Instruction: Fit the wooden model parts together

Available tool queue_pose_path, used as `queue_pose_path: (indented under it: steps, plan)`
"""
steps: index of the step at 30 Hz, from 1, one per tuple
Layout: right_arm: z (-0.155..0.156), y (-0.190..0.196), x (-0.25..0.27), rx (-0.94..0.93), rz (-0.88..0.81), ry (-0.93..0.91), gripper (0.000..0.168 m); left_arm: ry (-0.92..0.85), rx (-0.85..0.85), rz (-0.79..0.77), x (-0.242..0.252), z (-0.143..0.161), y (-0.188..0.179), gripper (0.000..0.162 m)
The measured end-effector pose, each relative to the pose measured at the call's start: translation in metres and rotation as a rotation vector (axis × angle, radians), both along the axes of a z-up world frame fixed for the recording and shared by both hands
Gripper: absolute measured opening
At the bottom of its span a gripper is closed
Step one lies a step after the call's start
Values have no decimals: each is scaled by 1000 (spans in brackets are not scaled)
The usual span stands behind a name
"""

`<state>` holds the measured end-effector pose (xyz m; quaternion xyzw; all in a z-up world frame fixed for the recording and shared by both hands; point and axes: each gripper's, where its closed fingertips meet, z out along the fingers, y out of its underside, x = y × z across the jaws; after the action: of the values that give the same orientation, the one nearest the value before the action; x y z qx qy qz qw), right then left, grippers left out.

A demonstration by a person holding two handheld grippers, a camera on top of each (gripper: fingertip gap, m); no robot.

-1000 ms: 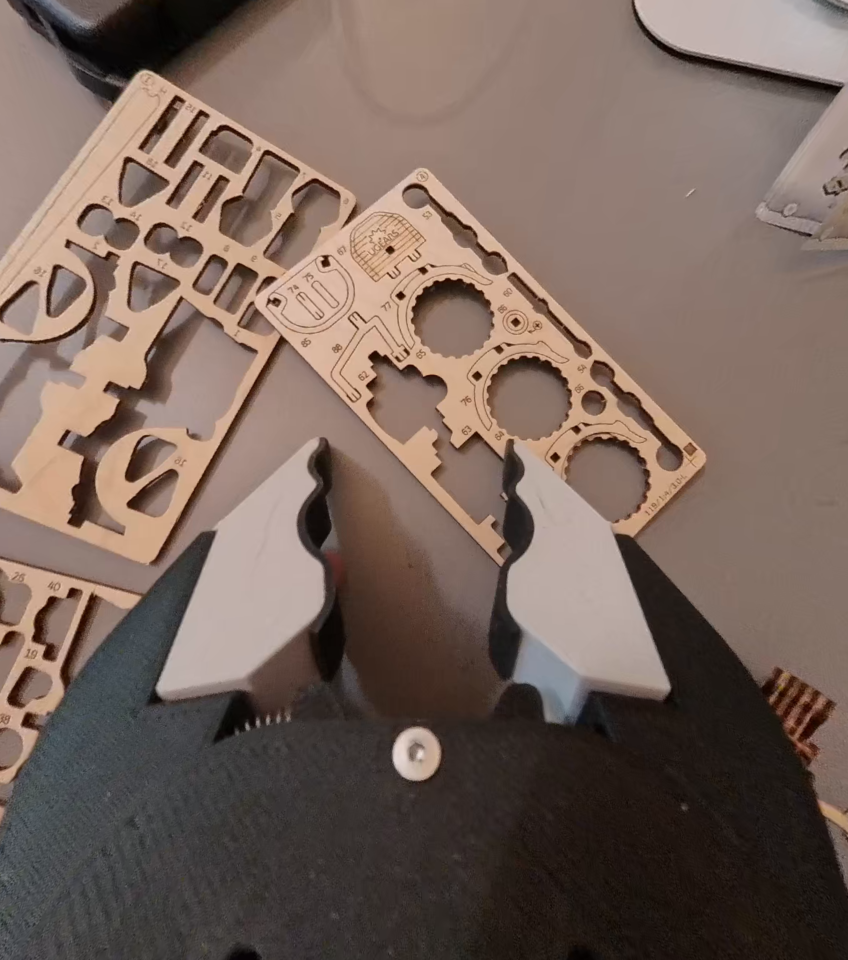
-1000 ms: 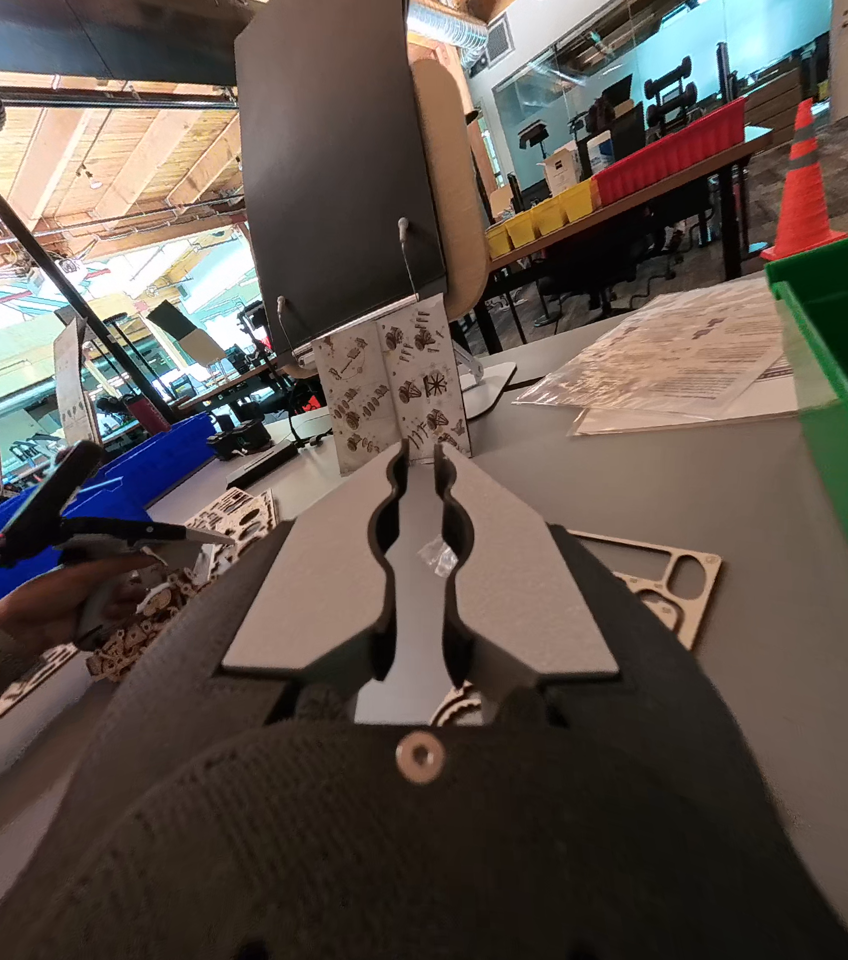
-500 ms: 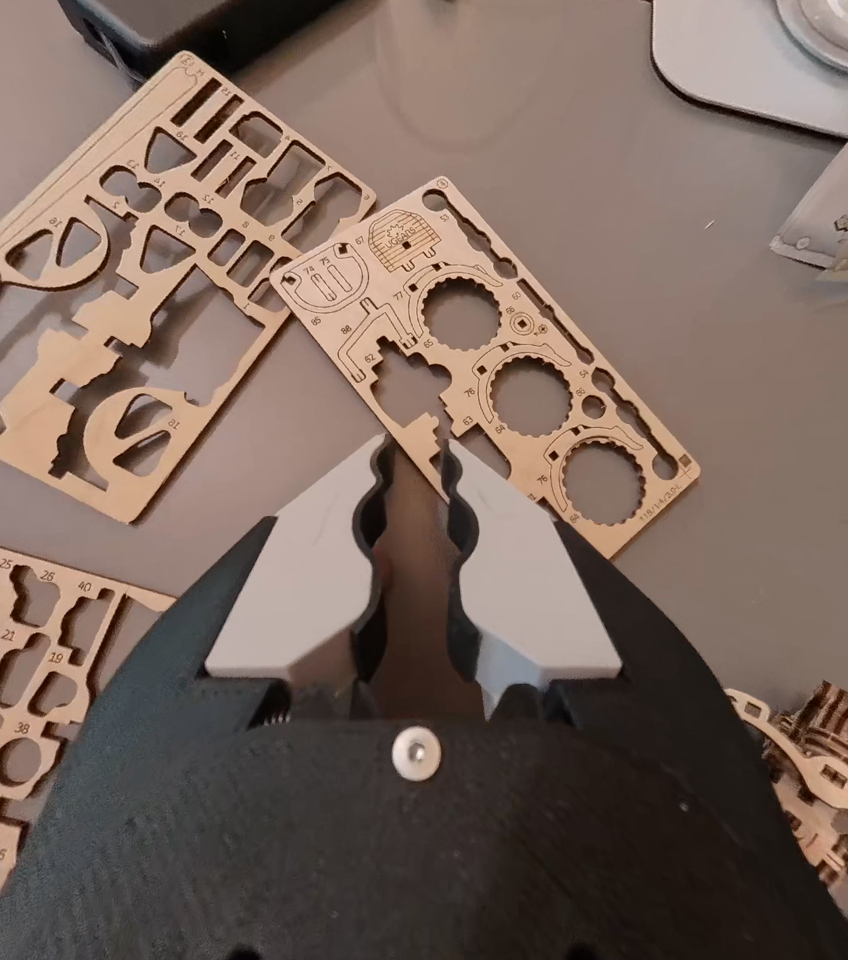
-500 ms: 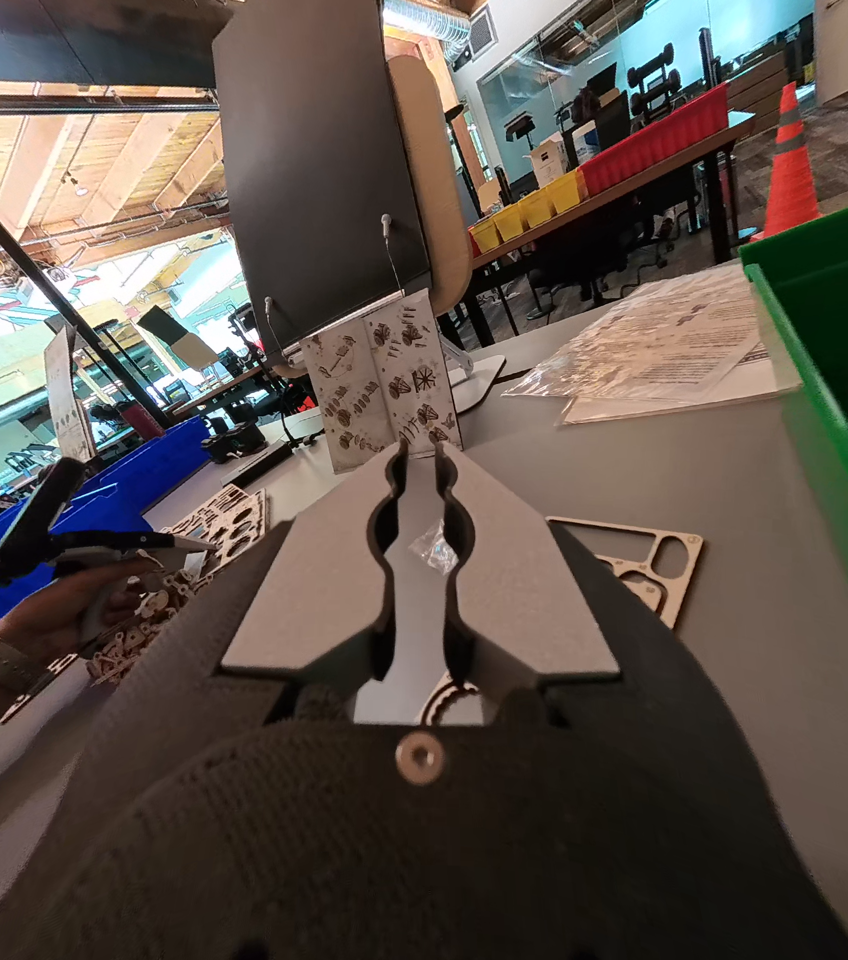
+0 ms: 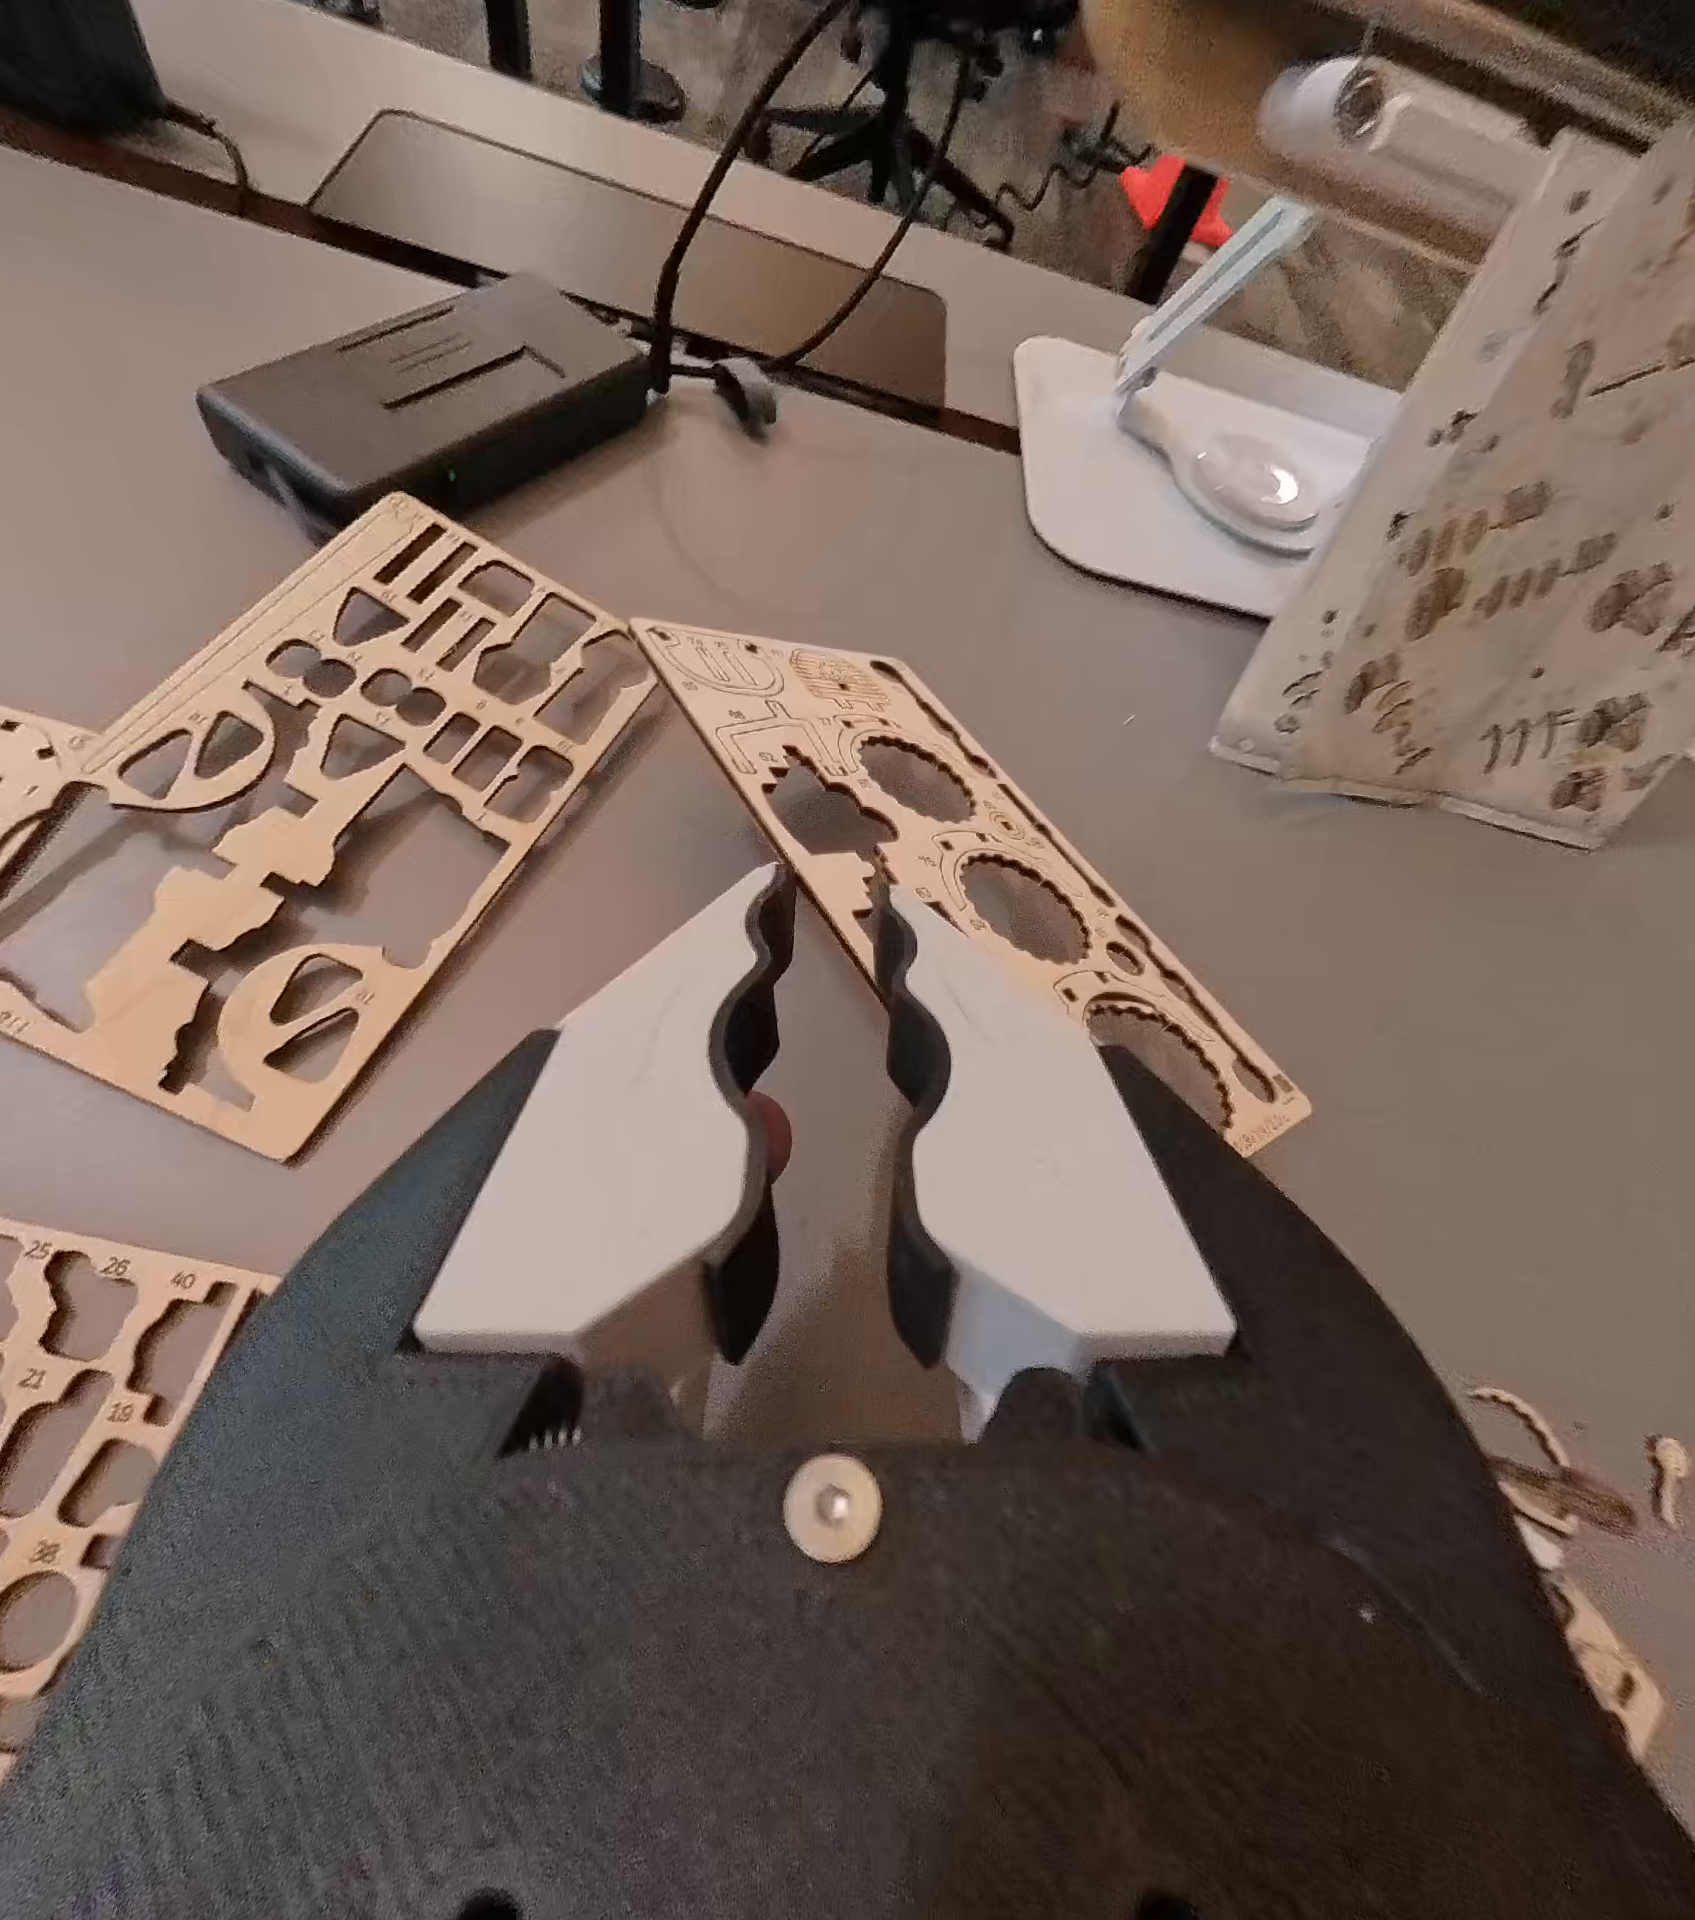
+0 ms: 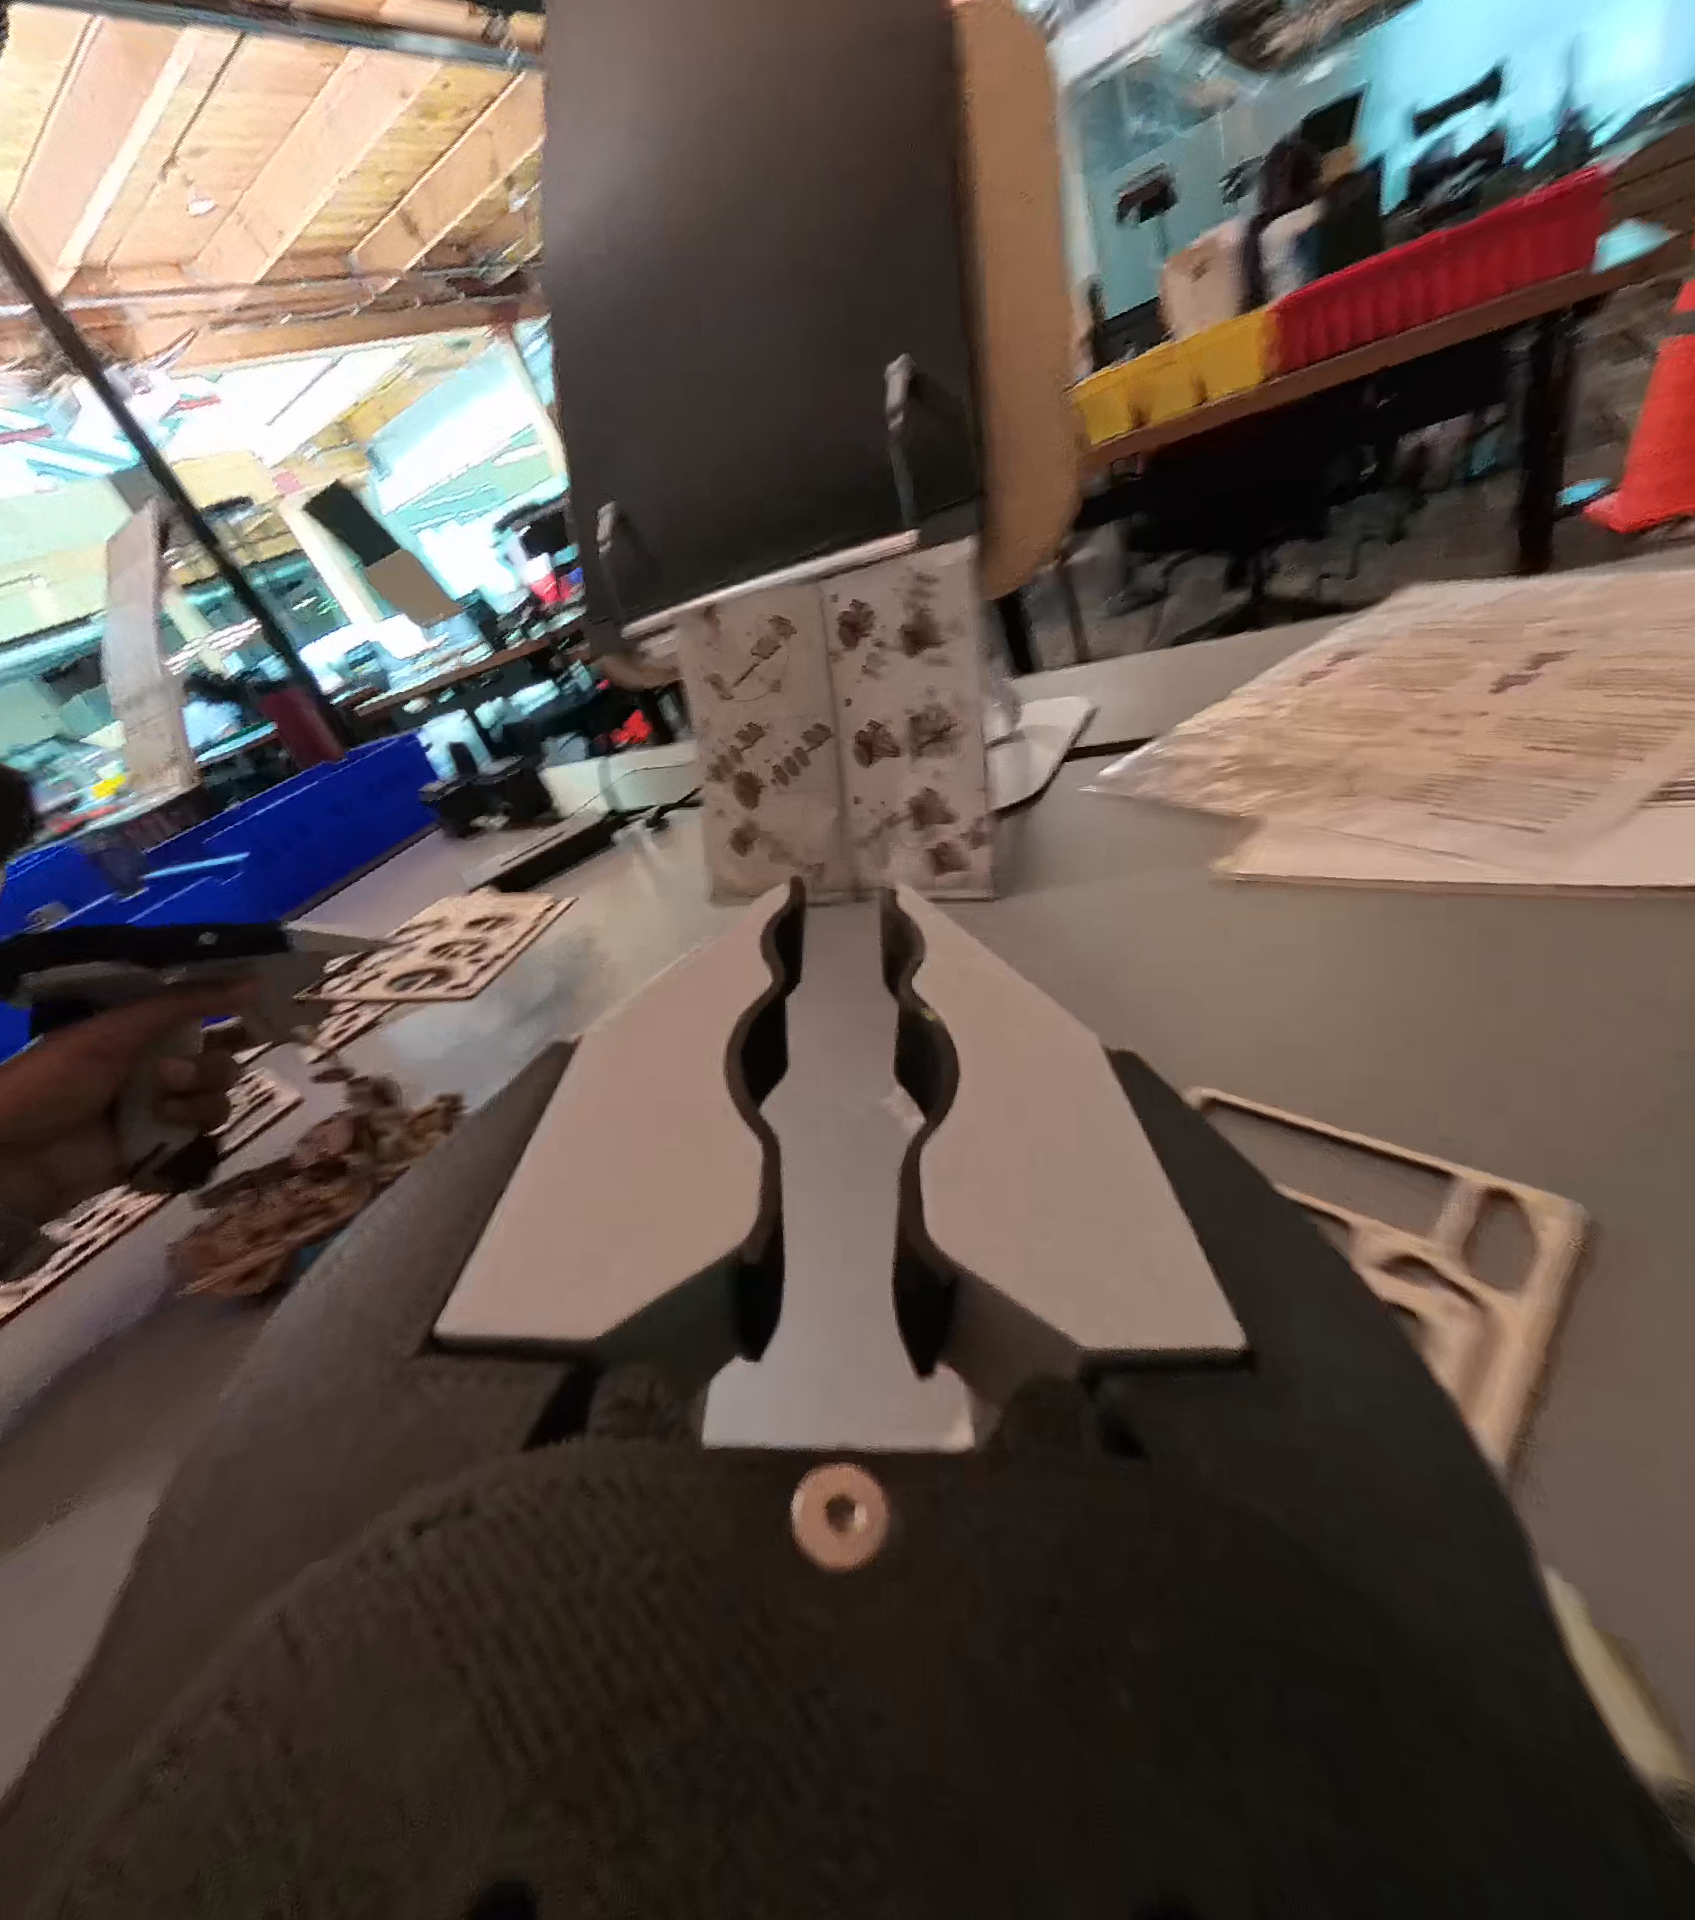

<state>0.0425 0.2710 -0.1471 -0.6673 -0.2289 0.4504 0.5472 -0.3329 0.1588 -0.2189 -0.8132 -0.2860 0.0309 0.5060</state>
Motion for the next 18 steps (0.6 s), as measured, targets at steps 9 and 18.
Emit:
queue_pose_path:
  steps: [9, 18]
  plan:
    - [-2, -62, -183, -332, 657, -131, 48, -73, 230, -119, 36, 59, 10, 12]
    - [26, -86, -226, -580, 912, 169, 47, -50, 383, -457, 119, 110, 15, 11]
